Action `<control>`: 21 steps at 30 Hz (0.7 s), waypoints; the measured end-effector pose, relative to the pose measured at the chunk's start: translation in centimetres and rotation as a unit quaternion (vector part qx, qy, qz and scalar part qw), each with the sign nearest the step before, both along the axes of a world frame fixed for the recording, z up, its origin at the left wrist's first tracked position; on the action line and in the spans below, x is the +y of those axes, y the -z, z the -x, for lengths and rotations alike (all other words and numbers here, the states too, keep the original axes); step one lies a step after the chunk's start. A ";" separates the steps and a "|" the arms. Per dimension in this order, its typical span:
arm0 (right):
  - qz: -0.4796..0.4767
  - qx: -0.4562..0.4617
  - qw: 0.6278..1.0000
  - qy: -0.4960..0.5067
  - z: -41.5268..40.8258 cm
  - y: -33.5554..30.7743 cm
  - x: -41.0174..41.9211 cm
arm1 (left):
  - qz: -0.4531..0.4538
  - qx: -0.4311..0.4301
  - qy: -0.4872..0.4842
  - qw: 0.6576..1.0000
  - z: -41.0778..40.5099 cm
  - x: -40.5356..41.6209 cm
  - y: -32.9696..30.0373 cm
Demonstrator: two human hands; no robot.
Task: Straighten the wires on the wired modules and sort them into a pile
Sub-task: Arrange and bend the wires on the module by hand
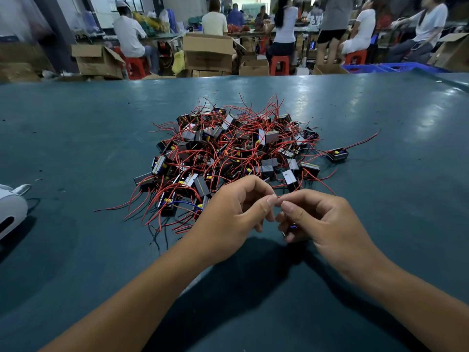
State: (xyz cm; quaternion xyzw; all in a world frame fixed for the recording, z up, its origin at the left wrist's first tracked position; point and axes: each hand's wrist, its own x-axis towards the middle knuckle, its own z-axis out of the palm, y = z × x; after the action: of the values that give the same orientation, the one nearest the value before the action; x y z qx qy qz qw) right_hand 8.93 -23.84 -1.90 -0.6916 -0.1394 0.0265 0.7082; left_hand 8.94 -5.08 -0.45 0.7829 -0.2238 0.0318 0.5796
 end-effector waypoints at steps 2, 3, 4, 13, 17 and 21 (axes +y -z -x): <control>0.000 -0.006 1.000 0.001 0.0 0.1 0.1 | 0.009 0.009 0.004 1.000 0.0 -0.1 0.0; -0.002 -0.010 1.000 0.002 0.0 0.1 0.1 | 0.011 0.012 0.006 1.000 0.0 -0.2 0.0; -0.004 -0.016 1.000 0.004 0.0 0.1 0.1 | 0.012 0.014 0.007 1.000 0.0 -0.2 0.0; -0.038 -0.017 0.999 0.007 0.0 0.0 0.2 | 0.017 0.022 0.009 1.000 0.1 -0.4 0.4; -0.050 -0.005 0.999 0.016 0.0 -0.2 0.3 | -0.015 0.011 0.012 1.000 0.1 -0.5 0.5; -0.076 0.018 0.997 0.009 0.0 -0.3 0.3 | -0.022 0.004 0.008 1.000 0.0 -0.4 0.5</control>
State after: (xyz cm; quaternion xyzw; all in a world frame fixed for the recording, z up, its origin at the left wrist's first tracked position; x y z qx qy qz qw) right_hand 8.96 -23.58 -1.59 -0.6363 -0.1220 0.0223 0.7614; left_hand 8.94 -5.44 -0.94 0.7937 -0.2286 0.0190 0.5634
